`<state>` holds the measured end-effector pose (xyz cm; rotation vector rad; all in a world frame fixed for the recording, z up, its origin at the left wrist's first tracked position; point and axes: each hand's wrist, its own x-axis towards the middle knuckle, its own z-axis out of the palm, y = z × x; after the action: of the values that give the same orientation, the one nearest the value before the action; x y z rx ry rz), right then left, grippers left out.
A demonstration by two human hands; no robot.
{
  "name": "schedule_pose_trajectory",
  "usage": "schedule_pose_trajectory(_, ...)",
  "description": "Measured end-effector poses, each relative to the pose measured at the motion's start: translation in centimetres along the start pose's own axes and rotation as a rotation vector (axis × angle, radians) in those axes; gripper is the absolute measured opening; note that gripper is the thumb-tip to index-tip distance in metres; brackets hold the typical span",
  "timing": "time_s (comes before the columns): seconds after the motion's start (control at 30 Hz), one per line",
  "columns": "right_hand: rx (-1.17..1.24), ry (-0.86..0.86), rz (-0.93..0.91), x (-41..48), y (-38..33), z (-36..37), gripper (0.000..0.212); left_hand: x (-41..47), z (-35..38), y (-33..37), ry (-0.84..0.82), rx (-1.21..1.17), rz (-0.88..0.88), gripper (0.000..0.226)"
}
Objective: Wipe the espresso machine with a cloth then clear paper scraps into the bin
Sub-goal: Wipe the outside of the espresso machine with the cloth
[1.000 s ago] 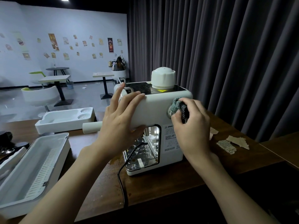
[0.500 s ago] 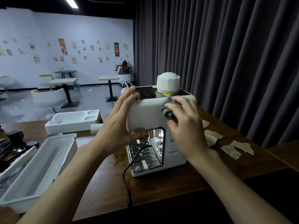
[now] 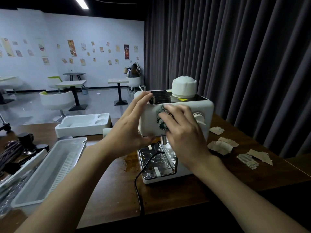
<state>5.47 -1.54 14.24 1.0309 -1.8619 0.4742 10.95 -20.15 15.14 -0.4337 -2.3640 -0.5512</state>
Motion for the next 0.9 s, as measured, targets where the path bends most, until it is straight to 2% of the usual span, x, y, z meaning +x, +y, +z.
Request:
schedule_pose_trajectory(0.03, -0.005, 0.021, 0.025, 0.2, 0.6, -0.1, 0.044, 0.0, -0.1, -0.1, -0.011, -0.003, -0.002, 0.114)
schedule_pose_trajectory(0.13, 0.055, 0.129, 0.268, 0.4, 1.0, -0.2, 0.044, -0.2, -0.7, -0.7, -0.052, 0.011, -0.003, 0.116)
schedule_pose_trajectory(0.3, 0.034, 0.04, 0.17, -1.2, -0.7, 0.8, 0.042, -0.1, -0.8, -0.8, -0.065, 0.025, -0.003, 0.118)
schedule_pose_trajectory(0.43, 0.212, 0.101, 0.308, -1.1, -1.2, 0.5, 0.04, -0.2, -0.9, -0.8, -0.06, 0.003, -0.025, 0.119)
schedule_pose_trajectory(0.53, 0.207, 0.102, 0.352, -1.2, -2.4, 0.9, 0.038, -0.2, -0.9, -0.8, -0.062, -0.024, -0.025, 0.118)
schedule_pose_trajectory(0.7, 0.126, 0.163, 0.255, -0.9, -1.2, 1.2, 0.041, -0.4, -1.0, -1.1, -0.101, -0.103, -0.054, 0.118)
schedule_pose_trajectory(0.83, 0.146, 0.241, 0.32, 0.0, -2.5, 1.9, 0.041, -0.5, -1.2, -0.4, -0.095, -0.25, -0.118, 0.096)
schedule_pose_trajectory(0.9, 0.127, 0.153, 0.139, -0.1, -3.6, 2.7, 0.043, -0.6, -1.3, -0.1, -0.084, -0.311, -0.14, 0.09)
